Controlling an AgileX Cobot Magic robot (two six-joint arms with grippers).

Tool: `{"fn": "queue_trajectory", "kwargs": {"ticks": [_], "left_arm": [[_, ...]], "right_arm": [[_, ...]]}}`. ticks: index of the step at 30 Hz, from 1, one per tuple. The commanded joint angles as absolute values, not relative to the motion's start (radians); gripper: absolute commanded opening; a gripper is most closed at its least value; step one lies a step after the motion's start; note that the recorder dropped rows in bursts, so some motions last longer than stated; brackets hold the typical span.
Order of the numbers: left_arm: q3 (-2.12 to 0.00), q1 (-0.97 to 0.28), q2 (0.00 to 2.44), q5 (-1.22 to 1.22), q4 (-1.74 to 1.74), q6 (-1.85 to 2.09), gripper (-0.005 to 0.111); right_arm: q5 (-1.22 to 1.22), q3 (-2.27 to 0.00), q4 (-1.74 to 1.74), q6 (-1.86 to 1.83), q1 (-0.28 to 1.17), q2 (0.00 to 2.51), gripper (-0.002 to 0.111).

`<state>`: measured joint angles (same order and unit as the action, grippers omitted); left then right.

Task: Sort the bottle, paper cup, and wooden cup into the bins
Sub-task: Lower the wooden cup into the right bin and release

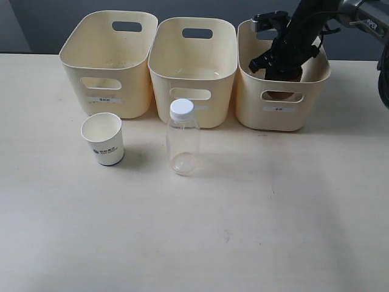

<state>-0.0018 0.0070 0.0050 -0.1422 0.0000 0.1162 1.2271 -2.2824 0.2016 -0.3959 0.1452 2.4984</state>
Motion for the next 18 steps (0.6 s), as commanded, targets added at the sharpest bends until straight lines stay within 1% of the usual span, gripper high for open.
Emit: {"fn": "queue_trajectory", "kwargs": {"ticks": [1, 5, 6, 13, 18], "left_arm": [[0.000, 0.007, 0.000, -0.135, 0.000, 0.115, 0.000], [0.000, 0.007, 0.000, -0.135, 0.000, 0.115, 0.000], [0.000, 0.007, 0.000, -0.135, 0.000, 0.115, 0.000], [0.000, 0.007, 0.000, -0.135, 0.000, 0.115, 0.000], [0.000, 0.007, 0.000, -0.135, 0.000, 0.115, 0.000]], "right_arm": [[1.221, -2.292, 0.221, -0.411, 0.133, 2.506, 0.016], [1.221, -2.292, 0.233, -0.411, 0.130, 2.506, 0.042], [1.221, -2.292, 0.231, -0.411, 0.130, 2.506, 0.046], [1.199, -2.292, 0.238, -0.419, 0.130, 2.503, 0.048], [1.203, -2.292, 0.228, -0.419, 0.130, 2.446, 0.048]]}}
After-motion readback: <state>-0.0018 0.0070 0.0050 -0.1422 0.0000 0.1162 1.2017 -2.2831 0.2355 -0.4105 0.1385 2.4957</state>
